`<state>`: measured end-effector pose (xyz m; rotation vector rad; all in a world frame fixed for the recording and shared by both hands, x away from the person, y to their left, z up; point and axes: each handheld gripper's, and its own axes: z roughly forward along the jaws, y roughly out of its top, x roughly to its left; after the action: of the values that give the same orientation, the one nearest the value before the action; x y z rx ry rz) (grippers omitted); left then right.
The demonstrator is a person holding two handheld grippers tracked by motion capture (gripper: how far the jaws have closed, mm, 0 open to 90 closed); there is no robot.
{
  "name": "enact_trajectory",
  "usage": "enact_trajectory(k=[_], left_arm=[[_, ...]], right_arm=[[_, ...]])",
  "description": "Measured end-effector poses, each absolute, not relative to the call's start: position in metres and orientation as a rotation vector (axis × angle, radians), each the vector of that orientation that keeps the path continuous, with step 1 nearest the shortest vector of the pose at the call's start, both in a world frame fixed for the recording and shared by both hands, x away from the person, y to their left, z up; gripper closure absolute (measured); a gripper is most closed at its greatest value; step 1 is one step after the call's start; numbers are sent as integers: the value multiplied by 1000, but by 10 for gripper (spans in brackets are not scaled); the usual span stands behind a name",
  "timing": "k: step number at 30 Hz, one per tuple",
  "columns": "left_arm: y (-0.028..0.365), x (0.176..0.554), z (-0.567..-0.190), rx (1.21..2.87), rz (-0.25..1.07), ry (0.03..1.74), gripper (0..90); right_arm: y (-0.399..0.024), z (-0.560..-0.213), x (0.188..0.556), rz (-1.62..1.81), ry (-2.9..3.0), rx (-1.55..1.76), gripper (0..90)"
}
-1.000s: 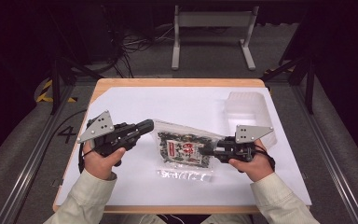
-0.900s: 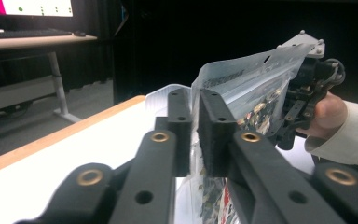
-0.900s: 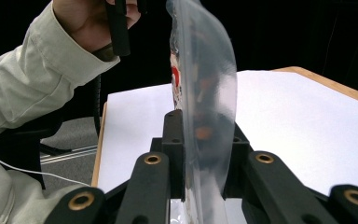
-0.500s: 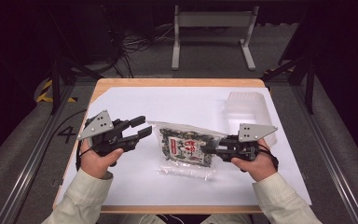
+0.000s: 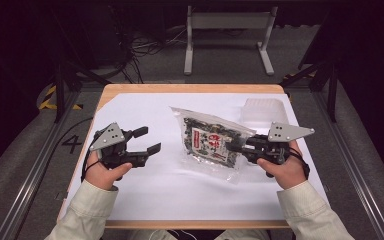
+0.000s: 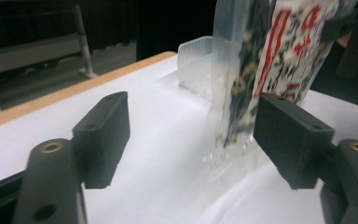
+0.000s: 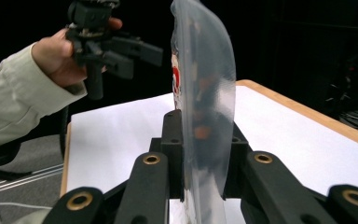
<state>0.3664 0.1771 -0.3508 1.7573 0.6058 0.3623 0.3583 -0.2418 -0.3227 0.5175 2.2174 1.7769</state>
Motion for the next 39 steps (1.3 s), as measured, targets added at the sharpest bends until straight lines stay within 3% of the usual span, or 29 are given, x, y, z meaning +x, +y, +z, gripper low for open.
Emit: enact_trajectory(k=[8,39], left_arm=[[184,379,-373,1777,352,631,172],[199,393,-404,1762,367,684,157]], right_arm=[[-254,-311,362,1763,2162,618,767],[-302,-267,391,1685,1954,853,767]])
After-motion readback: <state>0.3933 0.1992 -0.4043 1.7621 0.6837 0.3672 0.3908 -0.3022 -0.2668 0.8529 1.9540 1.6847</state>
